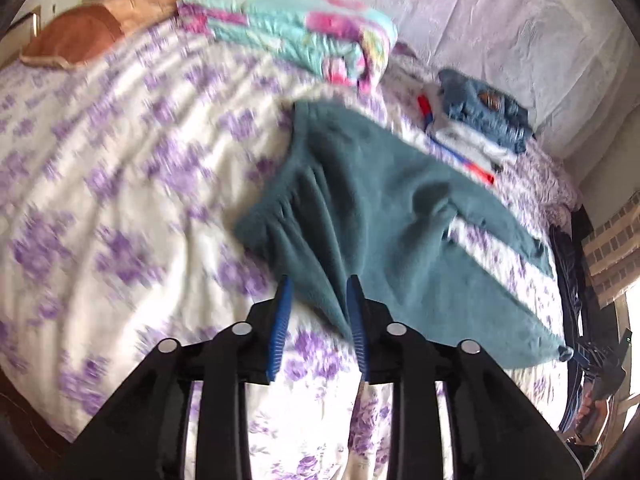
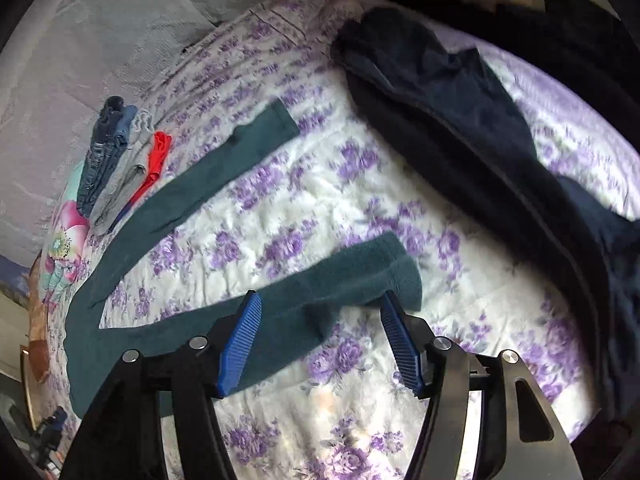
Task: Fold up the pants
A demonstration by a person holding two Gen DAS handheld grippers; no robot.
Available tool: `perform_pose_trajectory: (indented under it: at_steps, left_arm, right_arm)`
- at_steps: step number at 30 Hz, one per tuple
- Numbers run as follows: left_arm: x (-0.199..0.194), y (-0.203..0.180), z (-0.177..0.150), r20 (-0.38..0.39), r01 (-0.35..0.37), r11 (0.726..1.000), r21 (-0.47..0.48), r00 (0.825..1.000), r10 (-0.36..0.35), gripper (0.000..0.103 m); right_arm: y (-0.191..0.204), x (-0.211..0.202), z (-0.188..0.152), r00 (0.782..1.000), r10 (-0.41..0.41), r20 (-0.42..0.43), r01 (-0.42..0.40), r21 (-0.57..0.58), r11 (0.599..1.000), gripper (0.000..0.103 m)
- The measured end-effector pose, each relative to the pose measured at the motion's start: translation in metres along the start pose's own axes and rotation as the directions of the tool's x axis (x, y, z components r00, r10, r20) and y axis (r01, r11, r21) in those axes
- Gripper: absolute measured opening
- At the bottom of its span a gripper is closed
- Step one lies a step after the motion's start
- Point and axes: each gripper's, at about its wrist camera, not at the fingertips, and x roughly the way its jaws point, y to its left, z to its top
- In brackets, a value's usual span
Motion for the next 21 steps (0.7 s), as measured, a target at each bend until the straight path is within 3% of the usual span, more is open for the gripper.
perform_pose_trajectory:
  at_steps: [2,5,8,11,13,15,16,17,18,19,21]
  left_arm:
    - [-0.004,-0.008,0.021,0.014,0.007,0.999,0.032,1.0,-0.007,0.036]
    - [0.031,-0.029,0.073,-0.057,0.054,0.994,0.091,0.997,-0.049,0.04]
    - [0.096,-0.04,0.11,-0.187,0.097,0.99,0.104,0.979,-0.077,0.04]
    - [0.159,-0.044,0.126,-0.272,0.042,0.992,0.12,0.962,-0.008,0.036]
    - [0.184,-0.041,0.126,-0.3,0.016,0.992,0.124,0.954,0.023,0.031]
    - [0.19,-0.037,0.126,-0.276,0.021,0.992,0.124,0.961,0.014,0.031]
    - [0.189,-0.036,0.127,-0.271,0.025,0.991,0.129,0.962,0.011,0.031]
    - [0.19,-0.034,0.127,-0.275,0.025,0.992,0.121,0.961,0.01,0.03]
    - [0.19,-0.033,0.126,-0.273,0.024,0.993,0.116,0.962,0.008,0.029]
    - [0.19,-0.032,0.126,-0.269,0.018,0.993,0.115,0.963,0.014,0.024]
    - [0.188,-0.031,0.125,-0.263,0.01,0.994,0.111,0.964,0.019,0.022]
  right_arm:
    - [0.016,0.0,0.025,0.998,0.06,0.012,-0.06,-0.032,0.998,0.076]
    - [0.036,0.038,0.066,0.992,0.124,-0.038,-0.125,-0.029,0.992,0.079]
    - [0.041,0.095,0.104,0.994,0.066,-0.091,-0.066,0.009,0.998,0.079]
    - [0.031,0.147,0.131,0.989,0.007,-0.146,0.004,0.074,0.997,0.079]
    - [0.02,0.173,0.141,0.985,0.014,-0.175,0.008,0.125,0.992,0.078]
    - [0.016,0.193,0.146,0.981,0.068,-0.182,-0.039,0.161,0.986,0.078]
    - [0.018,0.197,0.146,0.984,0.07,-0.161,-0.048,0.14,0.989,0.066]
    - [0.024,0.199,0.146,0.989,0.049,-0.143,-0.035,0.097,0.995,0.048]
    - [0.027,0.204,0.146,0.984,0.09,-0.157,-0.076,0.089,0.993,0.009]
    - [0.025,0.206,0.146,0.981,0.104,-0.161,-0.087,0.111,0.99,0.008]
    - [0.024,0.197,0.155,0.994,0.024,-0.105,-0.014,0.089,0.996,0.008]
